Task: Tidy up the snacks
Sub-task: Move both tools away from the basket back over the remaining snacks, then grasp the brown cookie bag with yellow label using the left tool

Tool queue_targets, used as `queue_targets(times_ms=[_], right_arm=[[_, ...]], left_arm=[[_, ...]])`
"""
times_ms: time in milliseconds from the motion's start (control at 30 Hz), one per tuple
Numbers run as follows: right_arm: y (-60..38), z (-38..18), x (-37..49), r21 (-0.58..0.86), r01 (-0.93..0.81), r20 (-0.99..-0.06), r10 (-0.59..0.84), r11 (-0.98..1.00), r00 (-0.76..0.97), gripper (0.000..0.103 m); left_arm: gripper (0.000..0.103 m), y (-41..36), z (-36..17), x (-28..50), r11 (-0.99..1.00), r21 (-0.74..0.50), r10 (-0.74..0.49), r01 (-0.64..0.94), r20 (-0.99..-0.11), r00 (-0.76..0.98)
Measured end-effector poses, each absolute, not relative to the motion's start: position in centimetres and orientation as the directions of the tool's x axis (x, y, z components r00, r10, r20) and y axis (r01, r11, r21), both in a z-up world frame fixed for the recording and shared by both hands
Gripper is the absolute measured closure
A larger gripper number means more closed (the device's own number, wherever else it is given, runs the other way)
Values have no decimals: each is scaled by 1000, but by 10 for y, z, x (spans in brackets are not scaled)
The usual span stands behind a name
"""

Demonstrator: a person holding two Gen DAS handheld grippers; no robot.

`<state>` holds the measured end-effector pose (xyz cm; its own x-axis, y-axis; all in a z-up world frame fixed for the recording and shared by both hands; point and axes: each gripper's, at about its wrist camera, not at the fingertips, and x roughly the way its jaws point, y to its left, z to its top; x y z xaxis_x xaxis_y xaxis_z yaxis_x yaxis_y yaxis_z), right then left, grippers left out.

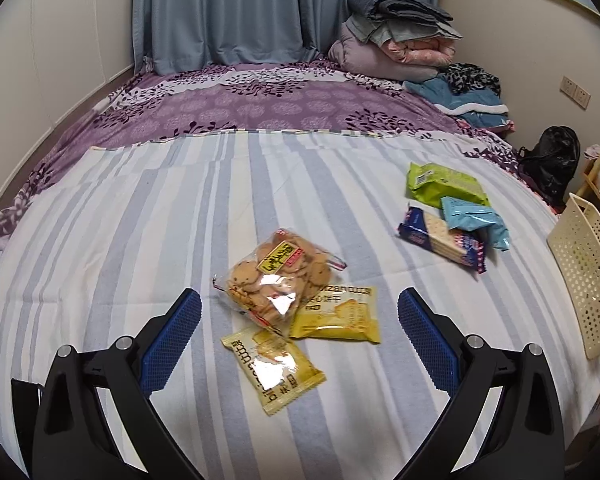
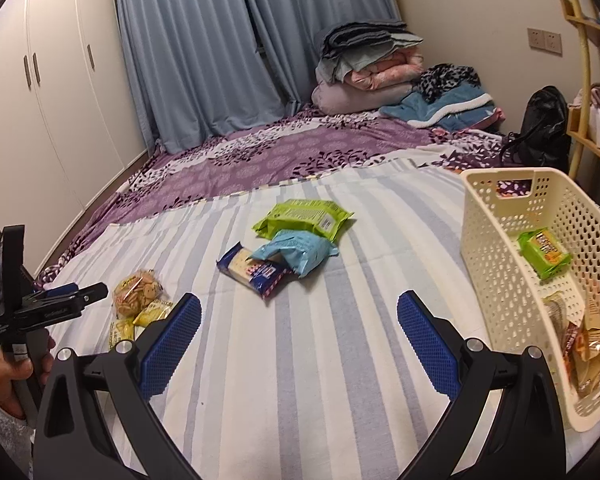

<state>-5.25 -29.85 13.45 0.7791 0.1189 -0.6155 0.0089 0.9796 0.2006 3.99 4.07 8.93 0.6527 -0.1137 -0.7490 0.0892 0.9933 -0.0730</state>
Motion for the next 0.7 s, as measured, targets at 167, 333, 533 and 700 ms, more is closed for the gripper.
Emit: queue_targets(times_ms=[167,333,533,700], right_arm=[[-293,123,-47,207,-6,-643,140,978,753,5],[-290,116,-41,211,-9,-658,149,977,738,5],[-290,110,-35,213,-7,-673,152,977,724,5],[-286,103,-29,214,-10,-686,158,977,711,5]], left_arm=[[3,48,67,58,997,-35,-70,69,-784,617],[3,45,54,77,995,0,-58,97,-800,598],[3,40,42,99,989,7,-81,148,-813,576],[3,36,31,117,986,-1,-95,167,-827,554]])
